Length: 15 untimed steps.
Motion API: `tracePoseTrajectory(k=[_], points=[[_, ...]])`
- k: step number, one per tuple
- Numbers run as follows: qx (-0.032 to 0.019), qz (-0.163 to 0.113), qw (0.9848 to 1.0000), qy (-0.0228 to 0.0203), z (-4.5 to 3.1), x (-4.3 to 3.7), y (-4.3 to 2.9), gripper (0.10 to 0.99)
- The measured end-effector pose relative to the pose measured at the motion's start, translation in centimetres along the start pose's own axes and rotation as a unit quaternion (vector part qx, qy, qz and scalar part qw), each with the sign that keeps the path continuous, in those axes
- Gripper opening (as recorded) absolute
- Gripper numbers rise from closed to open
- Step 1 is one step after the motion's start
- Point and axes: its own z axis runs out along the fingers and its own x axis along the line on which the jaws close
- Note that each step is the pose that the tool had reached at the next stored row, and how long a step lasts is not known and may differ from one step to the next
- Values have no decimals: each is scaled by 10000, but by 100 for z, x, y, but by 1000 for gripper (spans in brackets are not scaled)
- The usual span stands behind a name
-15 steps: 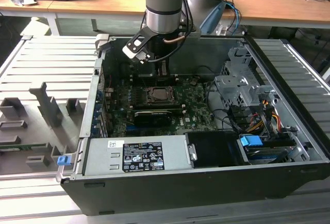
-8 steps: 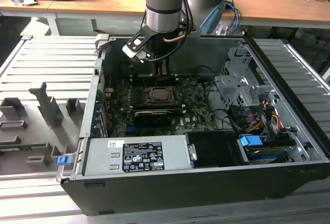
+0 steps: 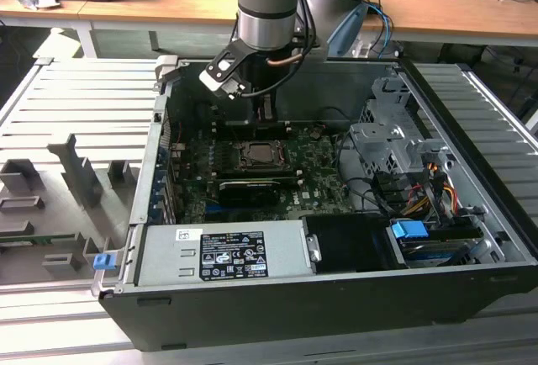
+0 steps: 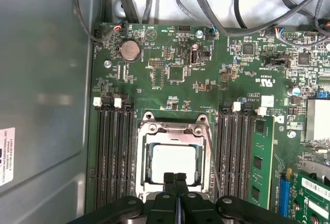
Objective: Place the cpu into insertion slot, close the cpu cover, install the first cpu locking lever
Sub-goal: 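Close the cpu cover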
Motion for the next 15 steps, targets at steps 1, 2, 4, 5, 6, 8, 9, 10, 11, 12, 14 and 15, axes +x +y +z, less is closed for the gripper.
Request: tracePoseTrajectory(k=[1, 2, 4, 5, 6, 8, 9, 10, 11, 12, 14, 15], points=[[0, 0, 10000, 0, -3, 0, 0, 106], [0, 0, 10000, 0, -7, 0, 0, 106], [0, 0, 10000, 0, -15, 0, 0, 106], [1, 0, 10000, 0, -19, 0, 0, 106], [0, 0, 10000, 0, -23, 1, 1, 106], [0, 0, 10000, 0, -41, 1, 1, 106], [0, 0, 10000, 0, -48, 1, 1, 106], [0, 0, 10000, 0, -55, 1, 1, 106], [0, 0, 10000, 0, -68, 2, 2, 106], [0, 0, 10000, 0, -81, 2, 2, 106], [0, 0, 10000, 0, -98, 3, 2, 106], [0, 0, 10000, 0, -111, 3, 3, 106]])
